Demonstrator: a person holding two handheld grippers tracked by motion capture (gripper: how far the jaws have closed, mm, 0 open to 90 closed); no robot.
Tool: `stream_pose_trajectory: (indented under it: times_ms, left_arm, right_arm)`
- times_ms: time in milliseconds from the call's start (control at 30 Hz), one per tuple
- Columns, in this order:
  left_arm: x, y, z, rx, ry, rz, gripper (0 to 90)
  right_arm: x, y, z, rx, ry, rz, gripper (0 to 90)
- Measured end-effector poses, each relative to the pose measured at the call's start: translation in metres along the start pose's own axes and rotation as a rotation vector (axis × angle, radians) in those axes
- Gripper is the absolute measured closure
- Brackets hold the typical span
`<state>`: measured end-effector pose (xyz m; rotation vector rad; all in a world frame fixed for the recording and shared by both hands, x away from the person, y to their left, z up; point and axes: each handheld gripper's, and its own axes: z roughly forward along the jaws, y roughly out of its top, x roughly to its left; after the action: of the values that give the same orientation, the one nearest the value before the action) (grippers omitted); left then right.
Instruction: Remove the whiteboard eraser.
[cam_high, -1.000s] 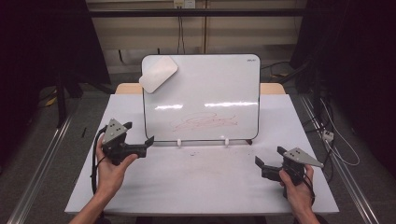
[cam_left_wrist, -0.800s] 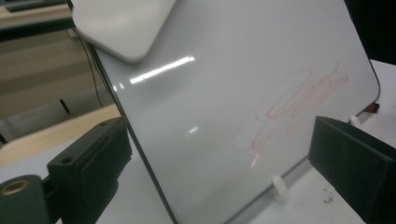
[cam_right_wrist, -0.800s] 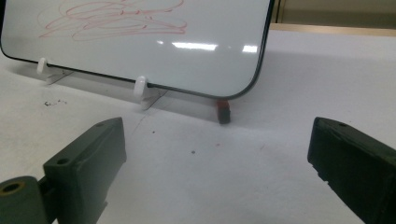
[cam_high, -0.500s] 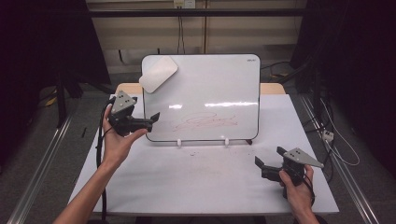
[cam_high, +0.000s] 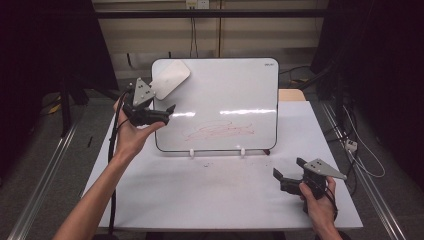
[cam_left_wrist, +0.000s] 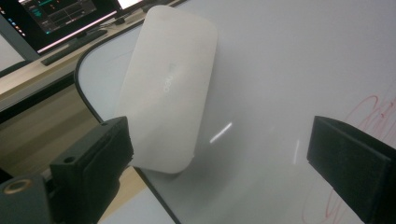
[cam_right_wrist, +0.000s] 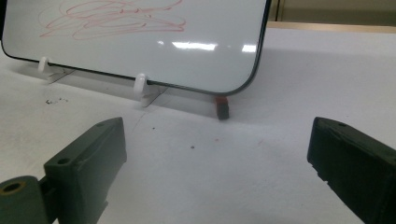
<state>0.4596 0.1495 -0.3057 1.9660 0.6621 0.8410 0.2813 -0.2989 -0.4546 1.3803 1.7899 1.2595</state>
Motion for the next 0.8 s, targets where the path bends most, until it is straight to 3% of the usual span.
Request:
stream_pose_trajectory:
  times_ms: [333,533,600,800]
  left_arm:
    - [0.011,0.009,0.018,-0.011,0.047,0.036,8.0]
    - [0.016,0.018,0.032,0.016,0.068,0.100,12.2]
    - [0.019,0.020,0.035,0.026,0.067,0.092,12.1]
    - [0.019,0.022,0.044,0.047,0.082,0.135,15.3]
  right_arm:
    - [0.004,0.003,0.005,0.007,0.011,-0.006,4.6]
    - [0.006,0.003,0.003,0.004,0.010,-0.020,4.5]
    - [0.006,0.003,0.004,0.009,0.010,-0.018,4.5]
    - [0.005,0.002,0.002,0.007,0.014,-0.015,4.5]
